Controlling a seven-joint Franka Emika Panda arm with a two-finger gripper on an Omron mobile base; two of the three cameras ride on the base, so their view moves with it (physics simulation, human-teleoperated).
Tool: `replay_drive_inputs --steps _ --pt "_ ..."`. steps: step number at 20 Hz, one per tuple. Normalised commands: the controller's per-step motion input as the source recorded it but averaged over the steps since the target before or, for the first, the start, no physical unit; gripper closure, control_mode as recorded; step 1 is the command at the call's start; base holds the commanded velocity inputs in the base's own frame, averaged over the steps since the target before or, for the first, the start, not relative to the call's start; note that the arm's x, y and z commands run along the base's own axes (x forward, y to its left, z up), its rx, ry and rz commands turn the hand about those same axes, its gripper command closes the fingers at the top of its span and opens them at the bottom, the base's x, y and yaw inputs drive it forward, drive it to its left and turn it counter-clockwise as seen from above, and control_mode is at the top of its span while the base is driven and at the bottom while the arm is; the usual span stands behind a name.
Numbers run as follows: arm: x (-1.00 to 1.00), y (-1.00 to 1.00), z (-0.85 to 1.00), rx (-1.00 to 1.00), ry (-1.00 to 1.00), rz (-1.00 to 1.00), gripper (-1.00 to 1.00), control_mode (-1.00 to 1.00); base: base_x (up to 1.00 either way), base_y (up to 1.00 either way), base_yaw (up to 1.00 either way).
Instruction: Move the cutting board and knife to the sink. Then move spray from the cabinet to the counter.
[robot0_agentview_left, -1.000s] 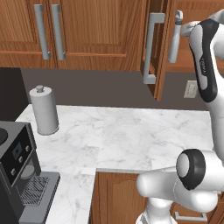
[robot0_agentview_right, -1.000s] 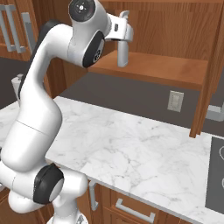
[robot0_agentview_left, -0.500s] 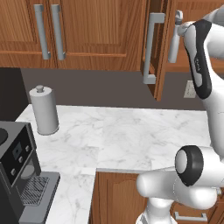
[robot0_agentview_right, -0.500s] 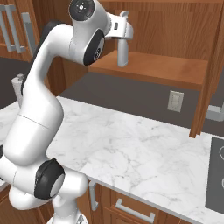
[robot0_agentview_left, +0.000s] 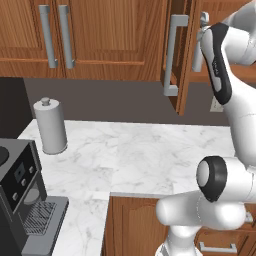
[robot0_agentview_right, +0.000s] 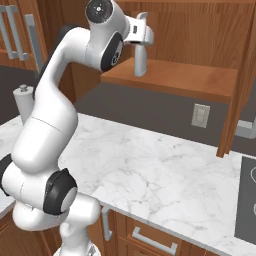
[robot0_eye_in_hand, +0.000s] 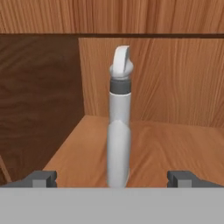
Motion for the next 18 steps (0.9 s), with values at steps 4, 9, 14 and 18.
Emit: replay_drive_inputs --steps 4,9,14,18 --pt "0.31 0.0 0.0 0.0 0.05 0.0 -1.0 -1.0 0.0 0.0 0.0" --pt "0.31 0.0 0.0 0.0 0.04 0.0 -1.0 -1.0 0.0 0.0 0.0" --pt "0.2 -0.13 0.0 0.0 0.0 0.0 -1.0 -1.0 0.0 0.0 0.0" --pt "0.2 -0.08 0.0 0.0 0.0 0.0 -1.0 -1.0 0.0 0.0 0.0"
